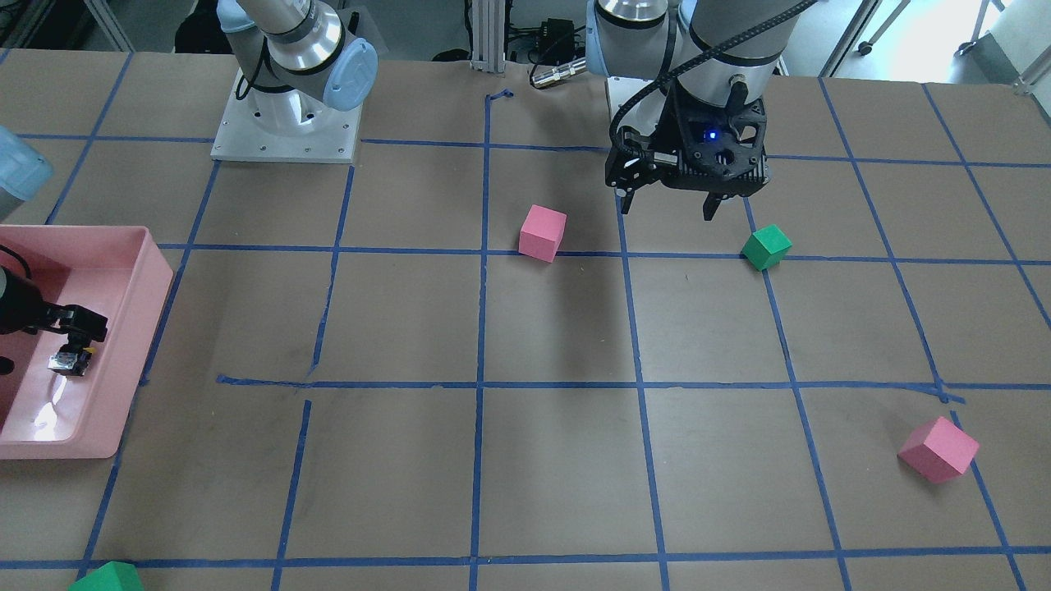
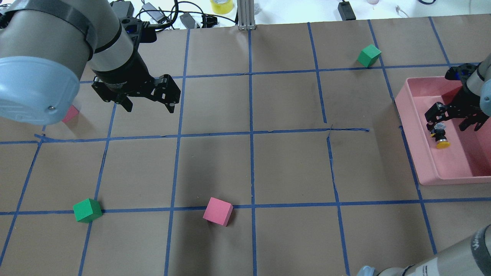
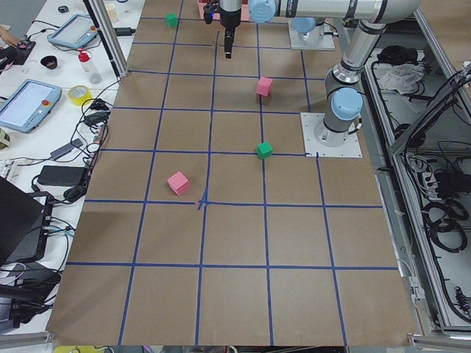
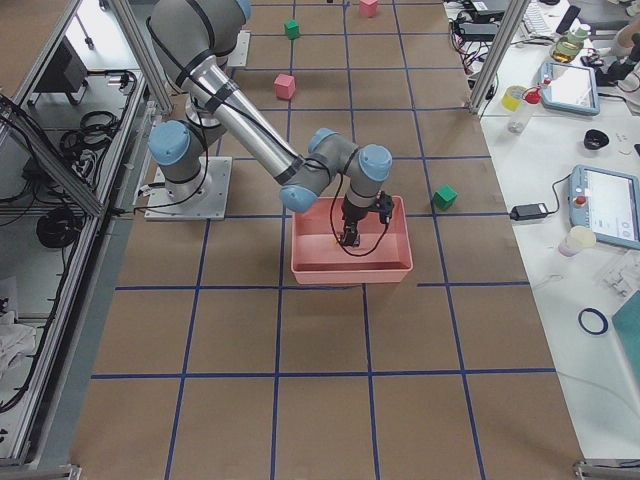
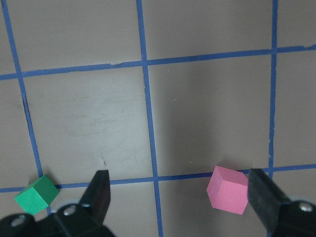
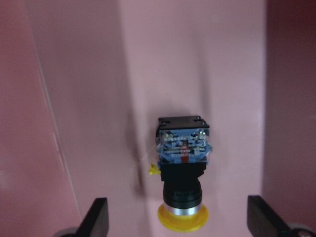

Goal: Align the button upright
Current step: 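Grasp the black-and-yellow button switch with the right gripper and lift it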

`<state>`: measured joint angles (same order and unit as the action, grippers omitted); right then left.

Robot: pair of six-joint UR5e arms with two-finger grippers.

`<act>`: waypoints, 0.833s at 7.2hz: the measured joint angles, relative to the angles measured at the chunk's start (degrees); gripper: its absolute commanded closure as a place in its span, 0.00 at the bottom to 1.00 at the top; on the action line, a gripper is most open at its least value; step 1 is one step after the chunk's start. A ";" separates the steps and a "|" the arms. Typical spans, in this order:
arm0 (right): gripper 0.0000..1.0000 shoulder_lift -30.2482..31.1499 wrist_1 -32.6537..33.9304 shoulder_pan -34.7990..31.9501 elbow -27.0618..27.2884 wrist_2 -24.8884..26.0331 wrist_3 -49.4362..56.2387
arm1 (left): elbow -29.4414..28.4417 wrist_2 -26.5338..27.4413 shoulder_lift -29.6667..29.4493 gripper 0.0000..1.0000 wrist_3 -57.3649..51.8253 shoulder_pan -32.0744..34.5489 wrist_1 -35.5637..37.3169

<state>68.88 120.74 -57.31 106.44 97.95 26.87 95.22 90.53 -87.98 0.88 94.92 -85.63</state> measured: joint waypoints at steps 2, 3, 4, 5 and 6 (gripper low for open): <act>0.18 -1.50 1.18 0.06 0.37 0.99 -0.06 | 0.05 0.00 0.00 0.00 0.00 0.00 0.01; 0.67 -2.17 1.81 0.08 0.40 1.12 -0.09 | 0.05 0.00 0.00 0.00 0.00 0.00 0.02; 1.00 -2.50 2.03 0.09 0.43 1.19 -0.13 | 0.06 0.00 0.00 0.00 0.00 0.00 0.03; 1.00 -2.68 1.99 0.15 0.43 1.27 -0.28 | 0.06 0.00 0.00 0.00 0.00 0.00 0.01; 1.00 -2.71 1.82 0.21 0.42 1.30 -0.50 | 0.06 0.00 0.00 0.00 0.00 0.02 -0.01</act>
<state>66.16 122.57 -57.10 106.86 99.25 26.37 95.27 90.53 -87.98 0.88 94.94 -85.64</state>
